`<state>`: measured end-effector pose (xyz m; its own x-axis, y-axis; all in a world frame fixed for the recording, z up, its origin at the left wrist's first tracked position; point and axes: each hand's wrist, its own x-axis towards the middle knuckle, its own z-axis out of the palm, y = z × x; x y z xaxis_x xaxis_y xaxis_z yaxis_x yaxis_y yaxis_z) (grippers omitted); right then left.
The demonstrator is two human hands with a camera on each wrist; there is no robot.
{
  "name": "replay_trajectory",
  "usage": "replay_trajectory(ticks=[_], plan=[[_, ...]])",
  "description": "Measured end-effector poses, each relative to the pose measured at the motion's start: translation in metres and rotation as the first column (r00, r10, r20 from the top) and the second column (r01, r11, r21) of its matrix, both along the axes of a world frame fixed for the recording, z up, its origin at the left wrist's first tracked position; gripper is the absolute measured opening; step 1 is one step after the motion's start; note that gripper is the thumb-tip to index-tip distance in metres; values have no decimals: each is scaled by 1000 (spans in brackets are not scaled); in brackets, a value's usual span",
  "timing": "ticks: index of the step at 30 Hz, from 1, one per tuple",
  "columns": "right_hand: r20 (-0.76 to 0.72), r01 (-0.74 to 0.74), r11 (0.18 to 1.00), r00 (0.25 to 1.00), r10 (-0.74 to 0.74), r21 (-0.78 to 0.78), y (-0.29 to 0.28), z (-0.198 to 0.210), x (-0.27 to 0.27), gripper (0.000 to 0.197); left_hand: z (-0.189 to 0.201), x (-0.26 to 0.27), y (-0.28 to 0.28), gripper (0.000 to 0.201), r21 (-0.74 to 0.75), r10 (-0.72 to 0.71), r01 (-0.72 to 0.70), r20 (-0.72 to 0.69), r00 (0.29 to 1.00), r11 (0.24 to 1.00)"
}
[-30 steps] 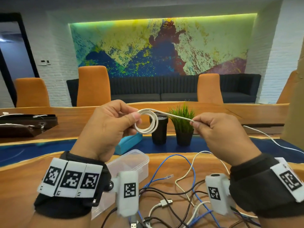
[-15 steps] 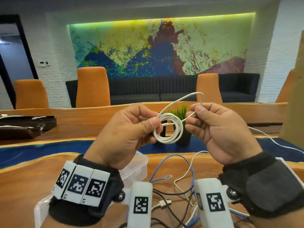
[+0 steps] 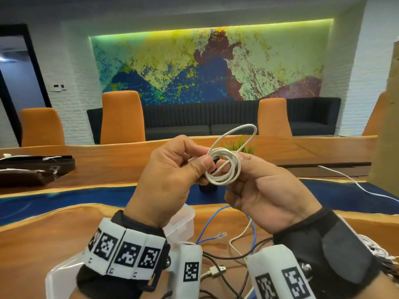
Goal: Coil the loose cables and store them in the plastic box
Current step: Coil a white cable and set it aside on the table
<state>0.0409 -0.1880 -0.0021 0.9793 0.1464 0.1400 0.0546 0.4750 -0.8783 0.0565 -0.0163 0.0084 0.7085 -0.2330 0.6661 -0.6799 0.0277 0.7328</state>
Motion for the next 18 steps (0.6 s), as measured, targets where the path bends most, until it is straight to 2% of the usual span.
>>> replay_trajectory(ticks=[4,7,8,9,11,14,18], plan=[[-35,-69,998,997,69,1,-2,2,-2,28,-7,4,-6,11,74,156,-170,167,973,983],[49,-202,978,979,200,56,-3,2,-6,37,-9,4,-10,15,71,199,-222,240,950,973],[94,-207,978,975,203,35,-2,1,-6,39,-10,5,-11,15,66,216,-239,253,943,969],[140,-174,985,975,175,-21,-2,1,-5,39,-12,7,-11,13,63,236,-261,264,935,963],[219,15,979,975,30,-204,0,2,-5,33,-16,9,-13,11,64,281,-313,297,913,948],[351,317,854,920,-172,-414,3,5,-10,29,-22,10,-19,5,57,307,-341,316,898,938],[508,513,679,829,-233,-525,1,6,-11,23,-24,10,-23,3,21,350,-381,351,868,924]])
